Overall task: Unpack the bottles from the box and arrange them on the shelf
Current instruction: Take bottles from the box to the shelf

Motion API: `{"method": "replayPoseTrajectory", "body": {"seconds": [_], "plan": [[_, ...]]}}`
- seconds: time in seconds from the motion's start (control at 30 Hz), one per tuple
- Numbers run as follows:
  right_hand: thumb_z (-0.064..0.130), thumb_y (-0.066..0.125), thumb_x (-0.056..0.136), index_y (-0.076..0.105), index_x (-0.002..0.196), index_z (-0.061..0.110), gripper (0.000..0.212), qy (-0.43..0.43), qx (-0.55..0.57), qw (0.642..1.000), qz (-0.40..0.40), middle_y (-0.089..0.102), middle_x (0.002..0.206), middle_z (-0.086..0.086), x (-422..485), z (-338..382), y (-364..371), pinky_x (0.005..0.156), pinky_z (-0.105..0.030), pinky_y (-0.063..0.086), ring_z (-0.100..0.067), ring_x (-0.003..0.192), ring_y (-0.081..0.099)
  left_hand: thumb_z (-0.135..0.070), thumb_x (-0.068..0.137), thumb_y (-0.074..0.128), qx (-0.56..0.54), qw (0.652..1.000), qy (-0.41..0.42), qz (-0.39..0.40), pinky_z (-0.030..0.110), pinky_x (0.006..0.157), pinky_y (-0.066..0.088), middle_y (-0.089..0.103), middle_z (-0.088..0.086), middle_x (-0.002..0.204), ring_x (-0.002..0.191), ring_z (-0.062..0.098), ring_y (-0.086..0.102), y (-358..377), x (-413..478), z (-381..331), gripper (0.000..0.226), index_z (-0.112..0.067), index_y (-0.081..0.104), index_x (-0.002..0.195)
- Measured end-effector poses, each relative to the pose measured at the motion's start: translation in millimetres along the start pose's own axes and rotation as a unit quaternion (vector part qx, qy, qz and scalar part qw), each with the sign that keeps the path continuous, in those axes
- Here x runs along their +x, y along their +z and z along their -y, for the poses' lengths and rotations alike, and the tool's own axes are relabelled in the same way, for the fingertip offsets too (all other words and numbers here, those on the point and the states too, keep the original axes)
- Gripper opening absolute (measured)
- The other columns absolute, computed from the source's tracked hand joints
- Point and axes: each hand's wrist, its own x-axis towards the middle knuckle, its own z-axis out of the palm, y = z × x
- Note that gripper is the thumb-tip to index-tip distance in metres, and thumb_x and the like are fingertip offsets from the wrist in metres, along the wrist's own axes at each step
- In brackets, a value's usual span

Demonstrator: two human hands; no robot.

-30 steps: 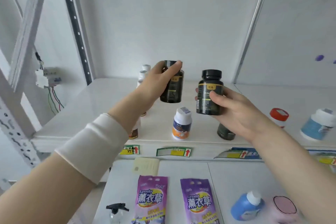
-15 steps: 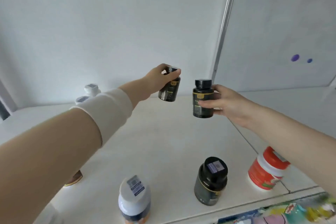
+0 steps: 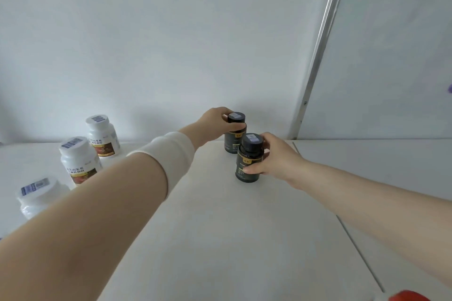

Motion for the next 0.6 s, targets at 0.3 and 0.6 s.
{"method": "replayPoseTrajectory", "body": {"seconds": [0.3, 0.6], "plan": [[0.008, 0.08, 0.068, 0.044, 0.122, 0.017, 0.065, -0.008, -0.054, 0.998, -0.009, 0.055, 0.117, 0.0, -0.1, 3.2, 9.3, 0.087, -0.029, 0.043, -0.019, 0.102, 0.053, -0.023, 0.083, 0.069, 0.011, 0.999, 0.017, 0.026, 0.024, 0.072, 0.043, 0.057, 0.001, 0.099, 0.094, 0.018, 0.052, 5.4, 10.4, 4.5, 0.038, -0.013, 0.057, 0.118], [0.011, 0.077, 0.073, 0.035, 0.134, 0.015, 0.074, 0.012, -0.042, 0.999, 0.018, 0.05, 0.113, 0.003, -9.0, 10.7, 8.0, 0.086, -0.026, 0.041, -0.018, 0.106, 0.053, -0.026, 0.086, 0.066, 0.032, 0.998, -0.012, 0.05, 0.026, 0.09, 0.036, 0.049, 0.007, 0.134, 0.118, 0.021, 0.048, 1.0, 0.6, -3.9, 0.069, -0.014, 0.031, 0.144]]}}
